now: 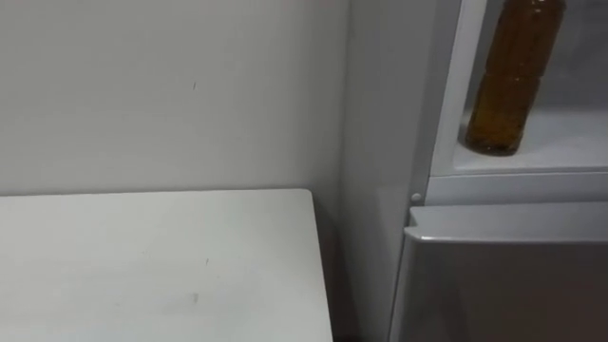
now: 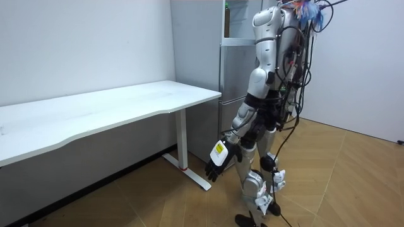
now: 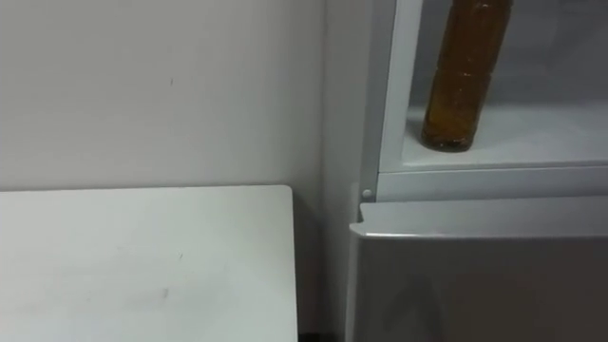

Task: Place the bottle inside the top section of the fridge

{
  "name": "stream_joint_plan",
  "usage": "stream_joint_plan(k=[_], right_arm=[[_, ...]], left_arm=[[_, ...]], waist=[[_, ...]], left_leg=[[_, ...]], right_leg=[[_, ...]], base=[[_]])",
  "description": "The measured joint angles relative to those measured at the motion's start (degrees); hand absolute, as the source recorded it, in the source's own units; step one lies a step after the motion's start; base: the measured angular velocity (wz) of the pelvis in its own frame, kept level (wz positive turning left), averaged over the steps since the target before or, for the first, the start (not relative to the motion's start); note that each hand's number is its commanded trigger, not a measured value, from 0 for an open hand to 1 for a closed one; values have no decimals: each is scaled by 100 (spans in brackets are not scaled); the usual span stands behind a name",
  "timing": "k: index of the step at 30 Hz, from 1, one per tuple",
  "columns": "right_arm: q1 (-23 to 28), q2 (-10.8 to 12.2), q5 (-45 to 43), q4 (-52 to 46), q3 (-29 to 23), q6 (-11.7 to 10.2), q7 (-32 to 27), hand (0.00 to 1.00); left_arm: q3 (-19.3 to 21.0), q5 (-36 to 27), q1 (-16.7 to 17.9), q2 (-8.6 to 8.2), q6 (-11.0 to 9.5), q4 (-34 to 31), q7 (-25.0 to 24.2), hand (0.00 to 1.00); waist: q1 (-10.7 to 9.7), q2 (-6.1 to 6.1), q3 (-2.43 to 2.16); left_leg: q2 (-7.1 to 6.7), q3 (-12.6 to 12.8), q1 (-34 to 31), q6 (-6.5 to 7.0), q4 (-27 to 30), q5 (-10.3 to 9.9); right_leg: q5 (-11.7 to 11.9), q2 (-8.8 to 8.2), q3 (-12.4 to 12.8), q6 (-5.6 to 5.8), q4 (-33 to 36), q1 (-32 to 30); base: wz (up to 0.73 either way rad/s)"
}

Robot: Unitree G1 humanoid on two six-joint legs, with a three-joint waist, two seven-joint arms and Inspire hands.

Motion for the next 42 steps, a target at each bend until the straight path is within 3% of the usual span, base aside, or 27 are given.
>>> stream_joint_plan(k=[6,13,17,26,33,42], right_arm=[[8,-3,251,-130,-448,7,112,0],[-30,-8,801,-507,-876,41,127,0],[-69,-70,1273,-1360,-1268,-82,-207,0],[-117,-279,1326,-2781,-1693,-208,-1131,0],[-101,-413,1316,-4374,-1937,-226,-2066,0],[-131,-630,1197,-5759,-2403,-357,-3084,0]], left_arm=[[428,101,-9,6,-11,-43,-23,0],[472,162,7,20,-71,-42,-24,0],[649,178,33,41,-136,-42,9,0],[658,175,211,152,-172,-383,34,0],[661,179,310,151,-106,-760,-20,0],[667,184,350,198,-109,-811,4,0]], waist=[[-115,-46,-10],[-166,-124,-19],[-216,-121,-12],[-308,-165,-24],[-402,-291,-26],[-435,-262,-24]], left_leg=[[3,-8,35,-6,-10,-4],[-1,-2,94,-11,-28,-14],[3,4,99,-11,-27,-14],[8,71,84,-13,-55,-14],[3,109,22,-12,-49,-13],[11,126,66,-16,-68,-13]], right_leg=[[-8,13,103,-13,10,-9],[-16,24,158,-11,13,13],[-14,37,157,-12,14,3],[-19,27,140,-14,87,-27],[-23,20,144,-13,108,-102],[-21,41,135,-13,128,-90]], base=[[-4],[-5],[-3],[-2],[-2],[-1]])
